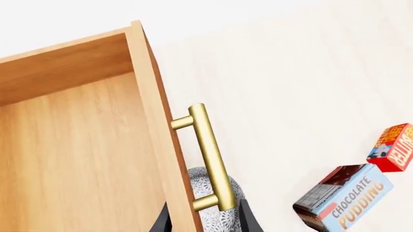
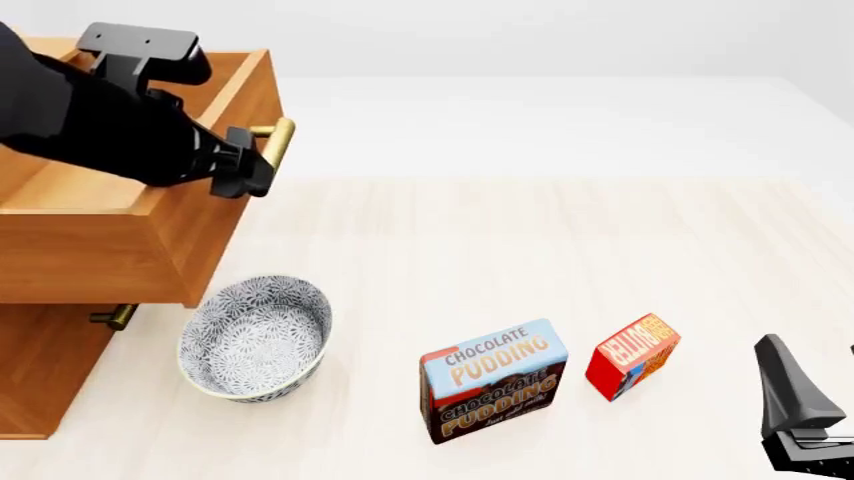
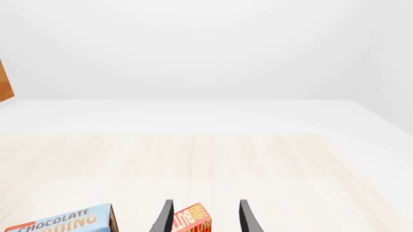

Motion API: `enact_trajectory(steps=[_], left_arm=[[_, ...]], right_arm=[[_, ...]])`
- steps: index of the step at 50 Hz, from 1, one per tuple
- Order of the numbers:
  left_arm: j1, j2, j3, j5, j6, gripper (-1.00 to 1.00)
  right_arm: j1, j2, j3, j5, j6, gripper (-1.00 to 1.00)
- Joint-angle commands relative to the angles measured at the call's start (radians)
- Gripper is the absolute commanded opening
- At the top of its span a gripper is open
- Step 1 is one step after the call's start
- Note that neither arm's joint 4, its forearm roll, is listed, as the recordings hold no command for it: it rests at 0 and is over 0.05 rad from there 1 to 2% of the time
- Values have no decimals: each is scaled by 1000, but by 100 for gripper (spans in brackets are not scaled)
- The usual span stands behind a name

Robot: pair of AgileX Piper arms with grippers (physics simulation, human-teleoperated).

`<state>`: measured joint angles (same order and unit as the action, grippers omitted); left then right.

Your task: Put the butter at the back in the top drawer of the cabinet and close it.

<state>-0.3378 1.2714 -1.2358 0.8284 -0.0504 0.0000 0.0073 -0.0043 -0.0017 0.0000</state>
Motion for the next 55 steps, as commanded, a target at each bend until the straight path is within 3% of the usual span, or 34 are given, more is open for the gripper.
enact_trajectory(steps=[1,15,40,55], left_arm=[[-80,-30,-45,31,58,100],[-83,-65,-103,98,81,100],[-35,-149,-288,278,171,100],[-69,-175,-279,251,201,100]], right_arm=[[0,0,0,0,0,100],[0,0,0,0,0,100],[0,0,0,0,0,100],[0,0,0,0,0,100]])
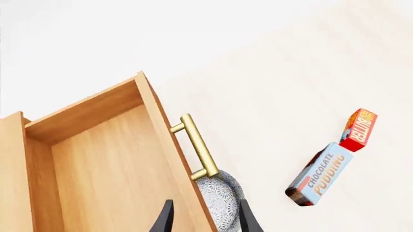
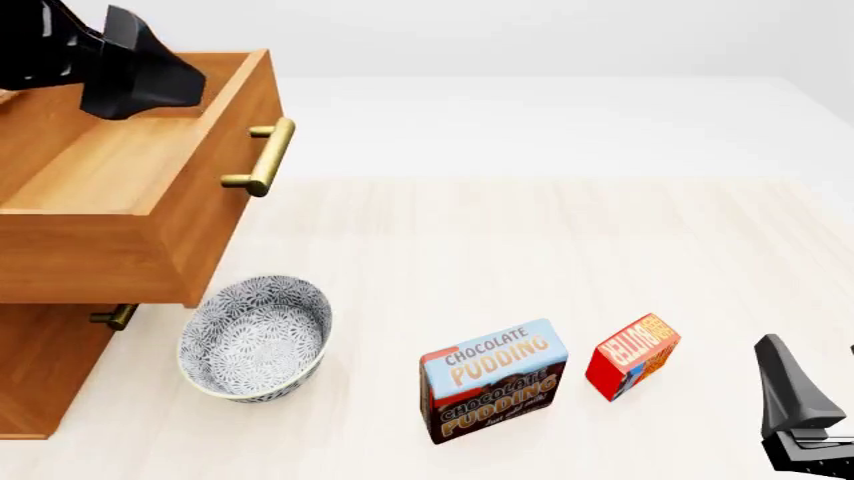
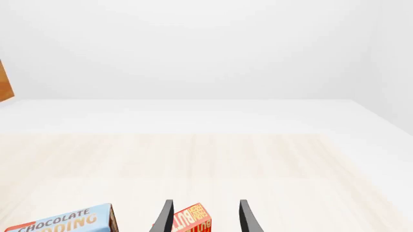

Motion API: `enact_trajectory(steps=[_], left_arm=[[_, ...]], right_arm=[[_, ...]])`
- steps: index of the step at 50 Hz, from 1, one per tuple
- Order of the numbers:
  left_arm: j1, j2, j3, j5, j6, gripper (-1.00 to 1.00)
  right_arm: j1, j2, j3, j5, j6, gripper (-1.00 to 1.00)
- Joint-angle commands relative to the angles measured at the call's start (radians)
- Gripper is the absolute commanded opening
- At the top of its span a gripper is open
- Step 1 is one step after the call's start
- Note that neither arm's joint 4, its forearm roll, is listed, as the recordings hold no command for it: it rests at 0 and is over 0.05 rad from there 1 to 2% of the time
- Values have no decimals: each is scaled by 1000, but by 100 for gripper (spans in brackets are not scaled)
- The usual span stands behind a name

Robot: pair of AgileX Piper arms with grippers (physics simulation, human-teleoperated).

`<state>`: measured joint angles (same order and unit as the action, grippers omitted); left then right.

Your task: Put the butter at the back in the top drawer of the cabinet and close it.

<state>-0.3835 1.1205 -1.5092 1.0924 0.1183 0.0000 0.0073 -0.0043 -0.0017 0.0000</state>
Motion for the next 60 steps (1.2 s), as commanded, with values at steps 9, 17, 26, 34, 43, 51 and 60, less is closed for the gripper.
enact_trajectory(steps=[9,17,26,34,43,51,60], left_arm=[[-56,-50,29,-75,92,100],[-114,-10,46,-113,79,100],[-156,34,46,-144,76,100],[-209,94,36,-183,79,100],[-262,179,16,-224,73,100],[-311,278,-29,-253,67,100],[-371,387,-62,-290,64,100]], right_arm=[[0,0,0,0,0,100],[0,0,0,0,0,100],[0,0,0,0,0,100],[0,0,0,0,0,100],[0,0,0,0,0,100],[0,0,0,0,0,100],[0,0,0,0,0,100]])
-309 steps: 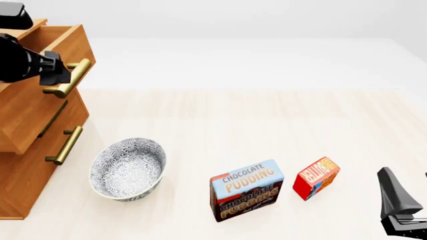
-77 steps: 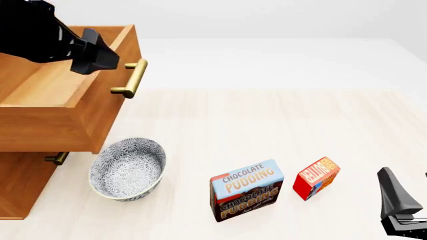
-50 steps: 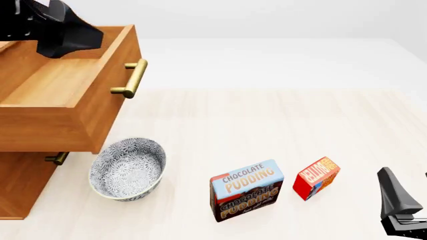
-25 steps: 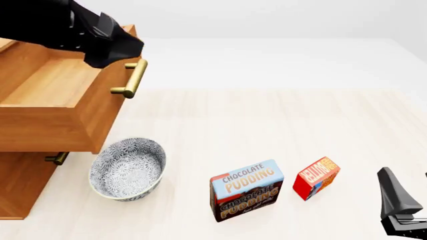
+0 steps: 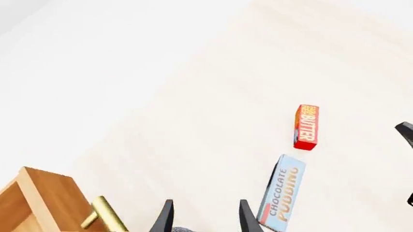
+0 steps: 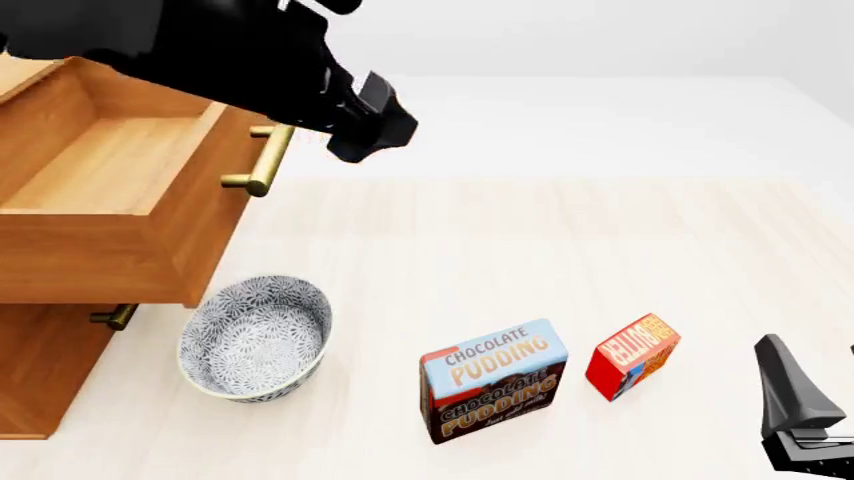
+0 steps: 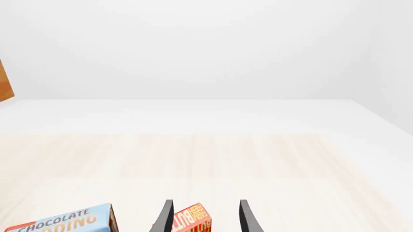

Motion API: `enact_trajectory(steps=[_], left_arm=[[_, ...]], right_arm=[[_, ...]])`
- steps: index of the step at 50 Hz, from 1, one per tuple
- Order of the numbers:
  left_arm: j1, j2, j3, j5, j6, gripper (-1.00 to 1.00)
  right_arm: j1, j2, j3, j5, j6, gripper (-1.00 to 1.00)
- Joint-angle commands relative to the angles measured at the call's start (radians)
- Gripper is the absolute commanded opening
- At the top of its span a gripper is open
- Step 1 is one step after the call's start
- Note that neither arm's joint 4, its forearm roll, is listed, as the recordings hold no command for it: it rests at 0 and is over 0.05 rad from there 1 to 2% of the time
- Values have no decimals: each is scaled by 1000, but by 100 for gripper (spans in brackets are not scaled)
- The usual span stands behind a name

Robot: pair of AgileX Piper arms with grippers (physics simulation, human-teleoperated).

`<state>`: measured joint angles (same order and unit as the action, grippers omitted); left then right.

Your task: Put the butter at the back in the top drawer of the cabinet and close it.

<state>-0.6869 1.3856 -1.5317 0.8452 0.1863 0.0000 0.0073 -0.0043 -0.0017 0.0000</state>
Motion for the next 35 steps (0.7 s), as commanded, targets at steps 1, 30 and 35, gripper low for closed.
enact_trajectory(steps=[1,30,35], left_arm=[[-76,138,-48,-47,-6,100],[-188,392,-143,-90,-52,100],[-213,449,-180,-71,-71,100]], right_arm=[[0,0,0,0,0,100],[0,0,0,0,0,100],[0,0,0,0,0,100]])
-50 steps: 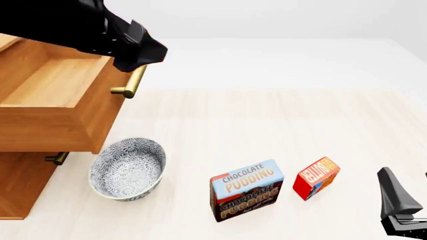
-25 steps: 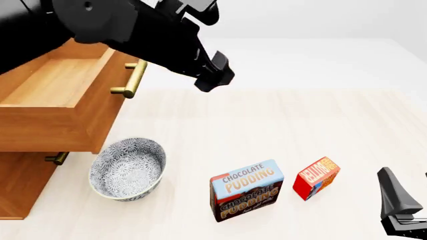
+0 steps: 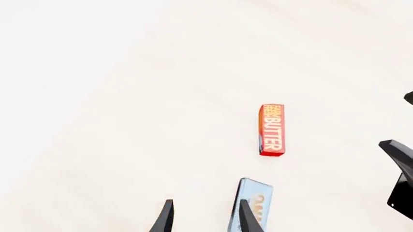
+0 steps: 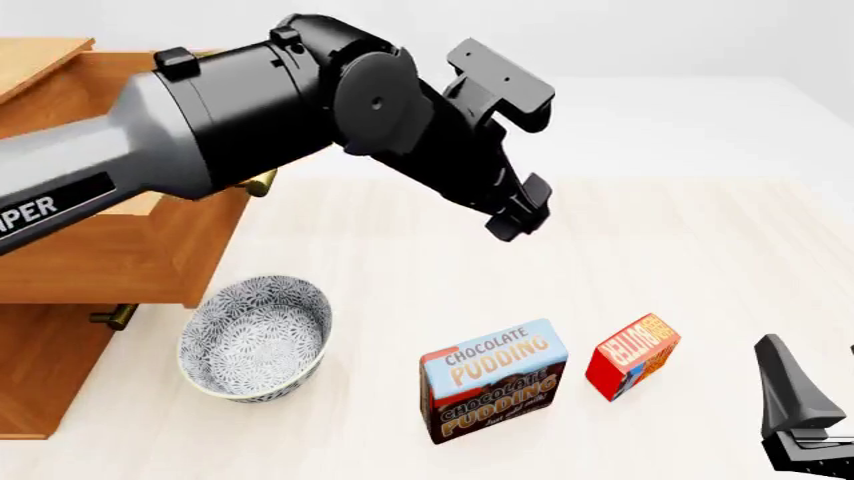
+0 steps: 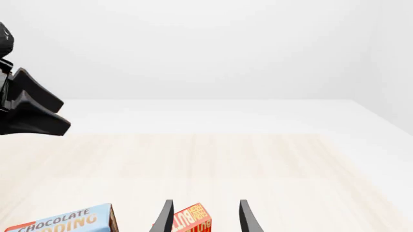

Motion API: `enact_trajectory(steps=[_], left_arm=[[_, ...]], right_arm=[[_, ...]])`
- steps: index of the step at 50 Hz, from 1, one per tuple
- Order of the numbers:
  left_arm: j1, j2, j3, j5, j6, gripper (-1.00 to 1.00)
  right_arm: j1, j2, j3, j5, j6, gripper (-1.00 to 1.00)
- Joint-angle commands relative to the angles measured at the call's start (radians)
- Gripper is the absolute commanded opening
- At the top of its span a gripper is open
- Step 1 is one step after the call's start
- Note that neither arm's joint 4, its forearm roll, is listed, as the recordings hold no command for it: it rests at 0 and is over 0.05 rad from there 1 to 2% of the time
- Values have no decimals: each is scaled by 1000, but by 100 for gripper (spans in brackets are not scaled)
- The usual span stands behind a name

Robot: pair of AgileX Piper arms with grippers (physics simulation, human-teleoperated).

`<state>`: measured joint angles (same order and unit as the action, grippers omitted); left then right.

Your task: Put the butter at the back in the top drawer of the cabinet and close it.

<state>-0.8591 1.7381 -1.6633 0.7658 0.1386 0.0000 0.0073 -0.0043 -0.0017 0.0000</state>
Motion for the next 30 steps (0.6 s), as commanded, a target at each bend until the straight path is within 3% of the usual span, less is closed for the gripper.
enact_trajectory(steps=[1,30], left_arm=[[-41,98,-47,5,-20,100],[-97,272,-248,70,-20,100]], right_arm=[[0,0,0,0,0,100],[0,0,0,0,0,100]])
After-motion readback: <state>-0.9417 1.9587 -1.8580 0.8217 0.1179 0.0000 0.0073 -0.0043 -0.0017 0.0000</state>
